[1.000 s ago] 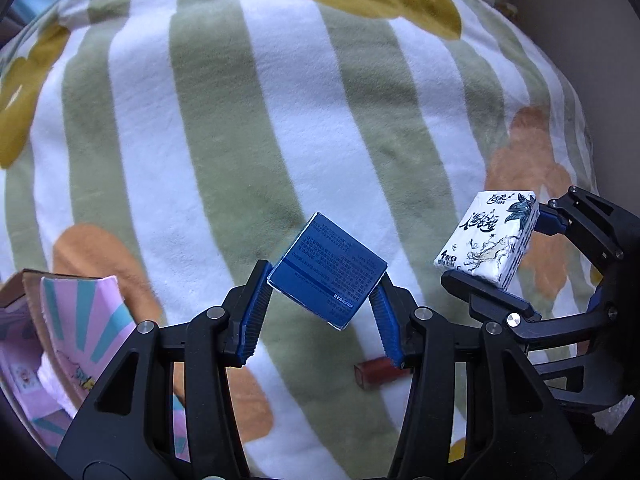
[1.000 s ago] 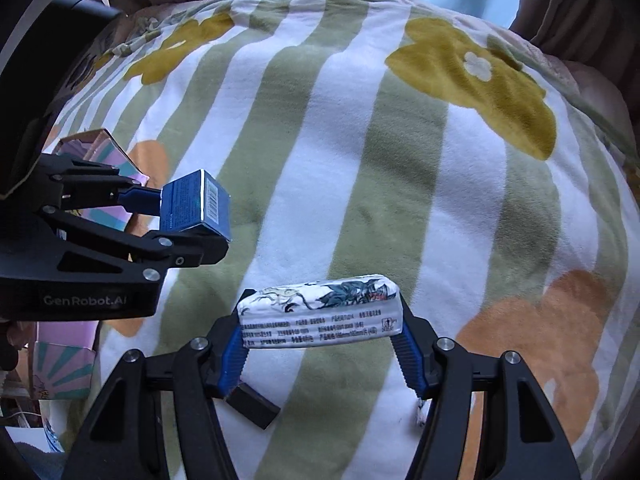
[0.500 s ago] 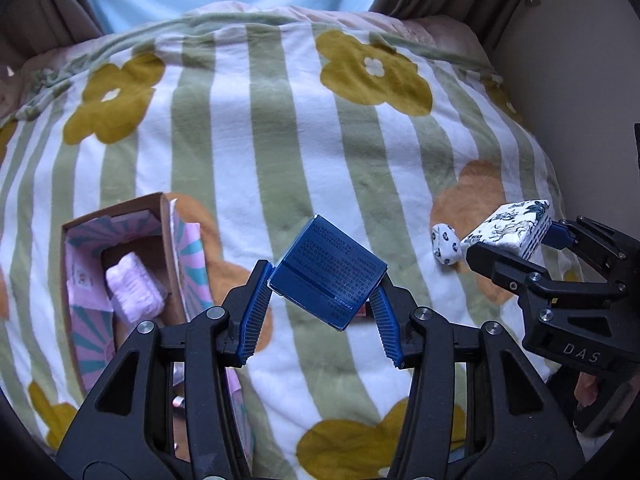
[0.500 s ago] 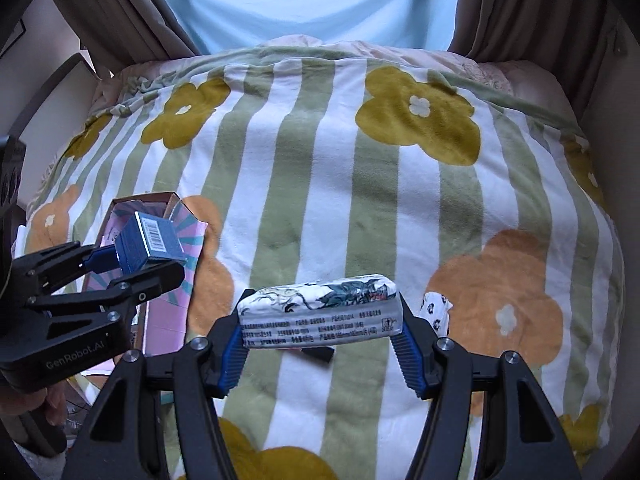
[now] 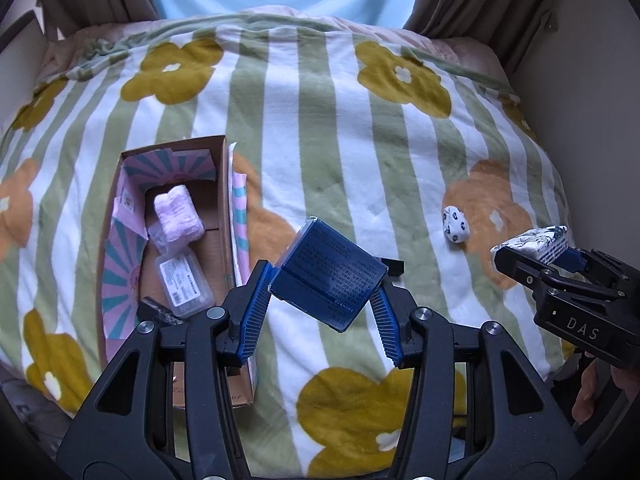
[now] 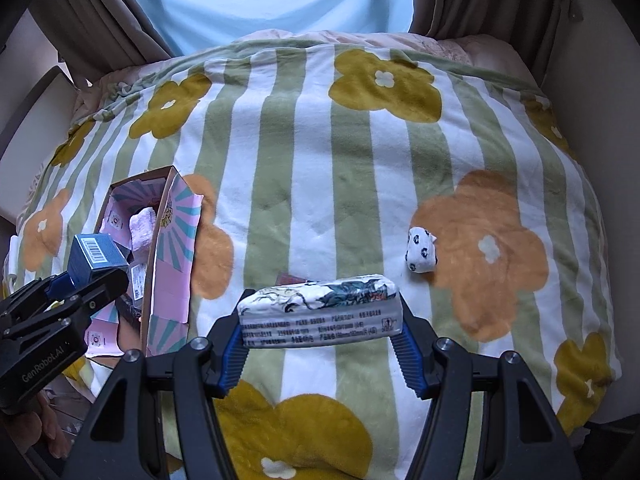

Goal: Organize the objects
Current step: 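Carry the blue cube box and tissue pack over the cardboard box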

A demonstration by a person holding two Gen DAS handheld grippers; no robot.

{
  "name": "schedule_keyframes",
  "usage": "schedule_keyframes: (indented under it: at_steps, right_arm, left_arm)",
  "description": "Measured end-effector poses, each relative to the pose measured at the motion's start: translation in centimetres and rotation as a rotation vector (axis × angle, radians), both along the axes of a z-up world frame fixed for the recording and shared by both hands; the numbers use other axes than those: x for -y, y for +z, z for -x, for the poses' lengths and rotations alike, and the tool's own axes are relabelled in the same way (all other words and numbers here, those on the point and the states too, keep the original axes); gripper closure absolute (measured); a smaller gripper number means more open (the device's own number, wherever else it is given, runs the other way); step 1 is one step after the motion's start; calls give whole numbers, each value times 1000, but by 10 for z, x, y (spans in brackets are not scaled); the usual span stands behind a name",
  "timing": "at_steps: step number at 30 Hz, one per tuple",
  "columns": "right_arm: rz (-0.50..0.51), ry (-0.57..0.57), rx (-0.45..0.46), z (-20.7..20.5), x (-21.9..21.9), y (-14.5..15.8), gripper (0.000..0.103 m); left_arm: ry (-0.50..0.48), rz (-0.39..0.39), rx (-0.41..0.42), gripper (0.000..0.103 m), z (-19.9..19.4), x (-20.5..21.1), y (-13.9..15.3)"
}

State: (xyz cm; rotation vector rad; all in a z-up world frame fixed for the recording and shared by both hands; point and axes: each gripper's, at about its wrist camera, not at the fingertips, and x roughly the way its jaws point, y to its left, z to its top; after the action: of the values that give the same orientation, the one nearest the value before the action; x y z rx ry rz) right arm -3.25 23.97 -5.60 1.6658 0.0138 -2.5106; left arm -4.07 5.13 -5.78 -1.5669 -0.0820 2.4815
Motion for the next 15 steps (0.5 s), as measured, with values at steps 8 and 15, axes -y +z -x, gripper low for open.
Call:
schedule_keyframes:
  at_steps: [8,15]
  right_arm:
    - [-1,-4,-17,-9,3,10,44]
    - [-1,42,-30,-7,17,17,44]
  left_arm:
    - [-4,-19,-9,58,-11,3,6]
    - [41,-26,-22,58,-15,20,13]
